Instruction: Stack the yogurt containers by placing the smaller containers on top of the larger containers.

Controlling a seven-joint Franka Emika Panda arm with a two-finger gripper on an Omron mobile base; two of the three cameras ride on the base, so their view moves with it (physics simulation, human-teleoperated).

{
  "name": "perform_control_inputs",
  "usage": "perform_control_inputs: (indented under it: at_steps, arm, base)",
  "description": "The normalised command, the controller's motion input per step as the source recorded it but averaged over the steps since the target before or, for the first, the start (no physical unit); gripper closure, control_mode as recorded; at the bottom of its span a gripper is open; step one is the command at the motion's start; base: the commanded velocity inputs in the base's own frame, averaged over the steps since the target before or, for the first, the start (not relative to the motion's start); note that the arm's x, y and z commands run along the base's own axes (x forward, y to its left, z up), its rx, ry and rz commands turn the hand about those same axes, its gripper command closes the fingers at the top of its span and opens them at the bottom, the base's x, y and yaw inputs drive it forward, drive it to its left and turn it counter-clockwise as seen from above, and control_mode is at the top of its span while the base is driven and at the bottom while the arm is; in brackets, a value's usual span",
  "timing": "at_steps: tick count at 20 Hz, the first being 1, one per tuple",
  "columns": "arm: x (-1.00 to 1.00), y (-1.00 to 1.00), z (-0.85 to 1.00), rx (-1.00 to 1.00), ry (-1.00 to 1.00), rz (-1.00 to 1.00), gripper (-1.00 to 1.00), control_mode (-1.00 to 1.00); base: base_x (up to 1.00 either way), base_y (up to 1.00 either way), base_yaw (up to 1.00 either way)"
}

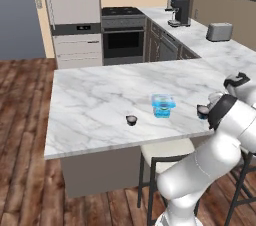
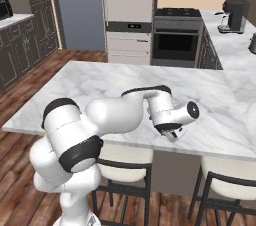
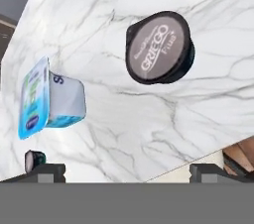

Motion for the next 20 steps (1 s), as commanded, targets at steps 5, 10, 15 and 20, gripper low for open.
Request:
perform_control_inputs:
  at_steps: [5, 10, 15, 20]
  arm:
    - [0.23, -0.09, -0.10, 0.00, 0.00, 0.00, -1.00, -1.00]
    - [0.25, -0.07, -0.11, 0.00, 0.00, 0.00, -1.00, -1.00]
    - [0.23, -0.08, -0.14, 0.00, 0.00, 0.00, -1.00, -1.00]
    - [0.22, -0.10, -0.16, 0.00, 0.00, 0.00, -1.00, -1.00]
  base:
    - [0.00, 0.00, 0.00]
    - [0.00, 0.00, 0.00]
    - [0.00, 0.00, 0.00]
    - [0.00, 0.00, 0.00]
